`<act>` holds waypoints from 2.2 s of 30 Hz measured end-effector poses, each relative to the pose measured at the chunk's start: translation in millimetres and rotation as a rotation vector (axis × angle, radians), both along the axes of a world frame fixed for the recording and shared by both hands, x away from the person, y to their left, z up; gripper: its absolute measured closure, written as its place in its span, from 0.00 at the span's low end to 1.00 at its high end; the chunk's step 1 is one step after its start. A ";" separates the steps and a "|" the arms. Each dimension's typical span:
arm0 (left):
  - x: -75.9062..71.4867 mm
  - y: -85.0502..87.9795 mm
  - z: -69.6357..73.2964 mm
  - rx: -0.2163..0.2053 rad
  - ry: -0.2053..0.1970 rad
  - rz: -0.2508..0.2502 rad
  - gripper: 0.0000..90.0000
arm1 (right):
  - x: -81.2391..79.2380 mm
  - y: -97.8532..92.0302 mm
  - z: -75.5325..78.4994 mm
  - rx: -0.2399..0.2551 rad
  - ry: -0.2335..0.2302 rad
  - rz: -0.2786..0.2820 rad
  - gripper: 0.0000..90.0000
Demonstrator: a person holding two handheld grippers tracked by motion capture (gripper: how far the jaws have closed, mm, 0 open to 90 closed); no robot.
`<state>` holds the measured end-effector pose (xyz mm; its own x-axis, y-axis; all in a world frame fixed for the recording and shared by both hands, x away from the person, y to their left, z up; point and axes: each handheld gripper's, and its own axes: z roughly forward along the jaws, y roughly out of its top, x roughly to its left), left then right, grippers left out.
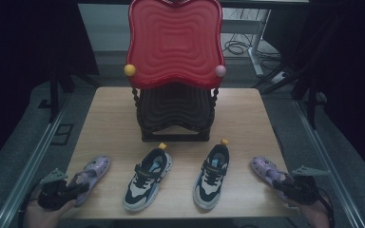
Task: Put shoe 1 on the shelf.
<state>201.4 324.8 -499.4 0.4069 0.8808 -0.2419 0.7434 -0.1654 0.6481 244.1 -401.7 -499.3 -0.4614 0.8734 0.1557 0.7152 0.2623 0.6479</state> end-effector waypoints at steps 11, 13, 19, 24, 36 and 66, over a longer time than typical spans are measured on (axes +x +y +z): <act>-3.3 6.9 7.4 -0.027 -0.059 0.059 0.96 | -3.9 -8.9 11.4 0.072 -0.056 -0.062 0.95; -3.3 7.1 9.8 -0.029 -0.070 0.065 0.96 | -5.3 -11.2 14.5 0.102 -0.077 -0.072 0.95; -4.3 5.4 23.0 -0.080 -0.120 0.055 0.96 | -7.8 -5.8 24.4 0.122 -0.130 -0.072 0.95; -3.7 0.7 30.9 -0.087 -0.153 0.045 0.96 | -7.7 2.9 30.7 0.137 -0.160 -0.059 0.95; 8.3 -15.5 52.3 -0.139 -0.222 0.005 0.96 | 1.6 31.1 51.7 0.175 -0.236 -0.020 0.95; 33.7 -57.0 84.1 -0.204 -0.317 -0.076 0.96 | 13.9 91.9 77.3 0.275 -0.363 0.056 0.95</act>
